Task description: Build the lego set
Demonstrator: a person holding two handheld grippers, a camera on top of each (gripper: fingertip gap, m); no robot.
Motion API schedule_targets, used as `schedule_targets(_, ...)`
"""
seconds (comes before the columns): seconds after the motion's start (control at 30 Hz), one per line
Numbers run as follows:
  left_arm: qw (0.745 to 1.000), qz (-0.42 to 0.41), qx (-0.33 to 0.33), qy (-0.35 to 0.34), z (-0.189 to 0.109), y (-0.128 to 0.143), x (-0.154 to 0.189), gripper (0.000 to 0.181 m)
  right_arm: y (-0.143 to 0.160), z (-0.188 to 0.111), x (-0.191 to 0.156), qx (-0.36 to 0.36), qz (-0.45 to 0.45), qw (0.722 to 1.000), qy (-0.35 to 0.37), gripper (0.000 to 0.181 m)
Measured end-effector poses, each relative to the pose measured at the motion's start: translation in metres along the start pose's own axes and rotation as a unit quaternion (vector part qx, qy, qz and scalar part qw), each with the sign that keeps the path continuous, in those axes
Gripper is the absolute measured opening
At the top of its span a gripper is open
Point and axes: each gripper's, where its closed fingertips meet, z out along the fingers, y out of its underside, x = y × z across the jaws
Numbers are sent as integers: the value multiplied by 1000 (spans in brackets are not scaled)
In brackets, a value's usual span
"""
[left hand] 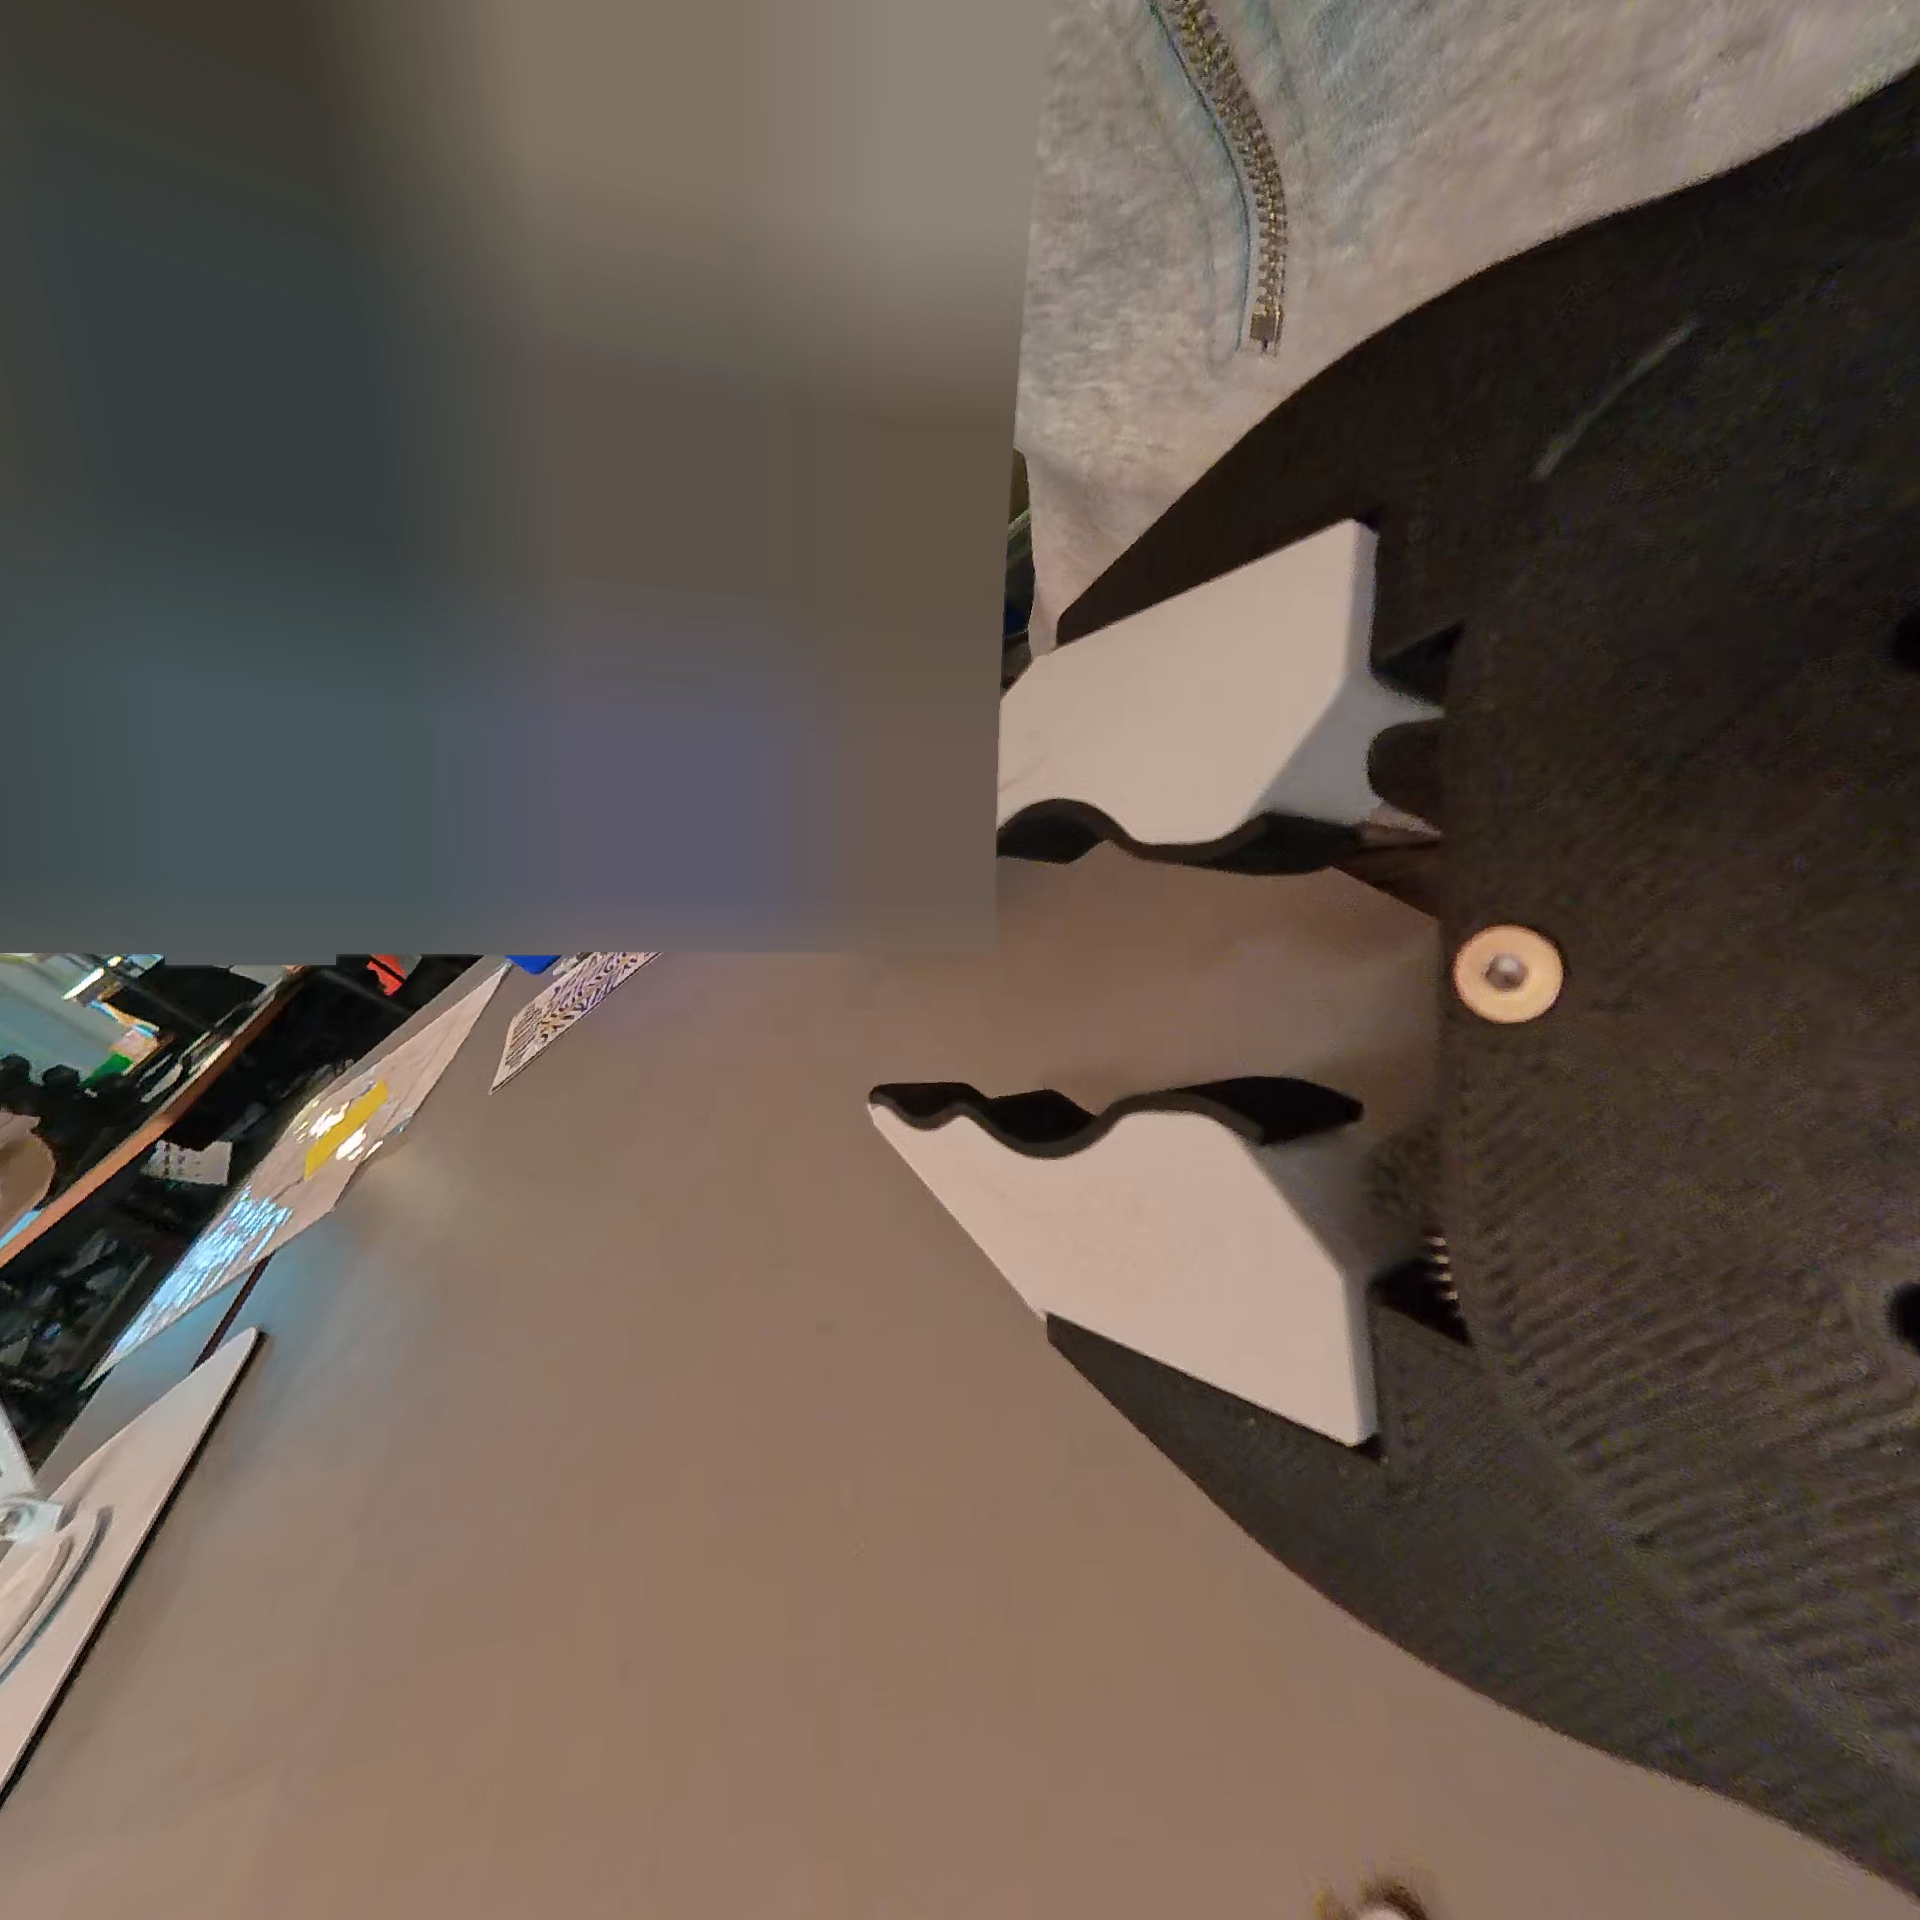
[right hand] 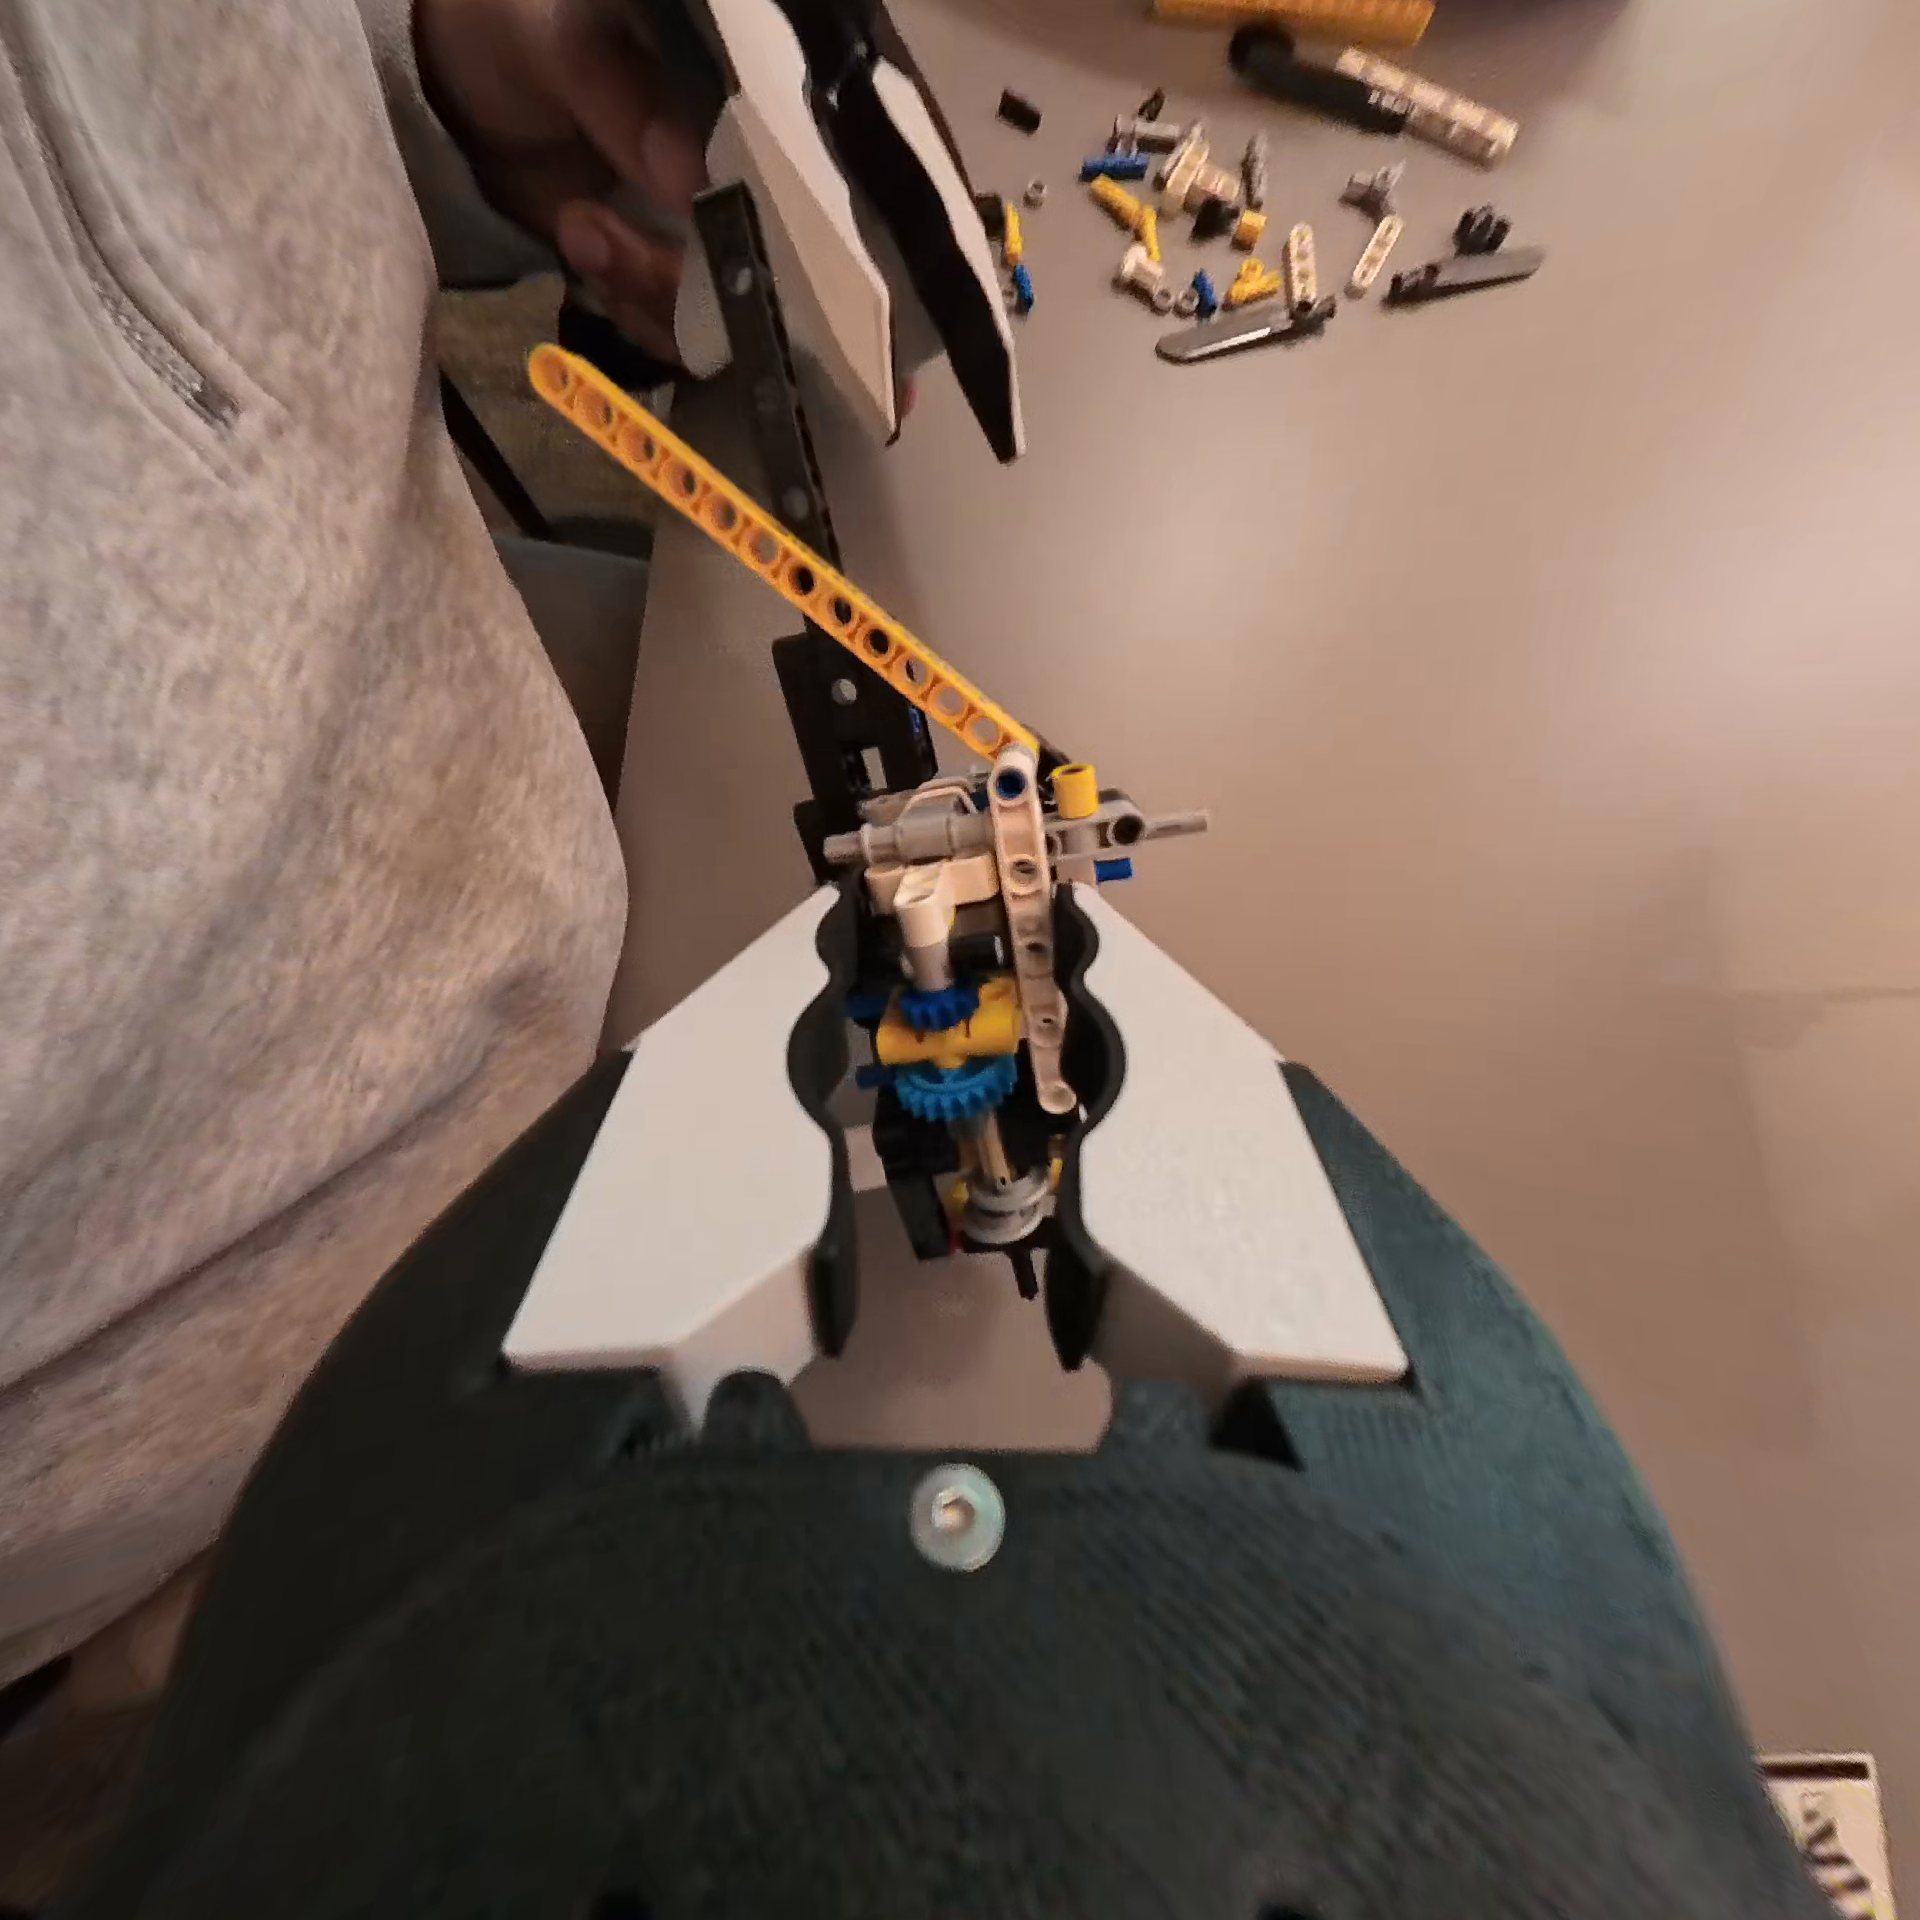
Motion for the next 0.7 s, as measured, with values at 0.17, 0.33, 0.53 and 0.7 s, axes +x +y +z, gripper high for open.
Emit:
schedule_targets(0.17, 1000, 9, -8, 5, 4, 4, 5, 39, -7, -12, -2, 39, 7, 999, 7, 37)
schedule_targets(0.33, 999, 24, -25, 4, 9, 10, 8, 39, -9, -22, -4, 68, 23, 997, 14, 37)
schedule_targets(0.53, 999, 26, -30, 5, 10, 12, 9, 39, -7, -29, -4, 82, 35, 996, 25, 37)
schedule_targets(0.7, 999, 25, -26, 6, 9, 11, 10, 39, -8, -32, -3, 95, 50, 994, 25, 36)
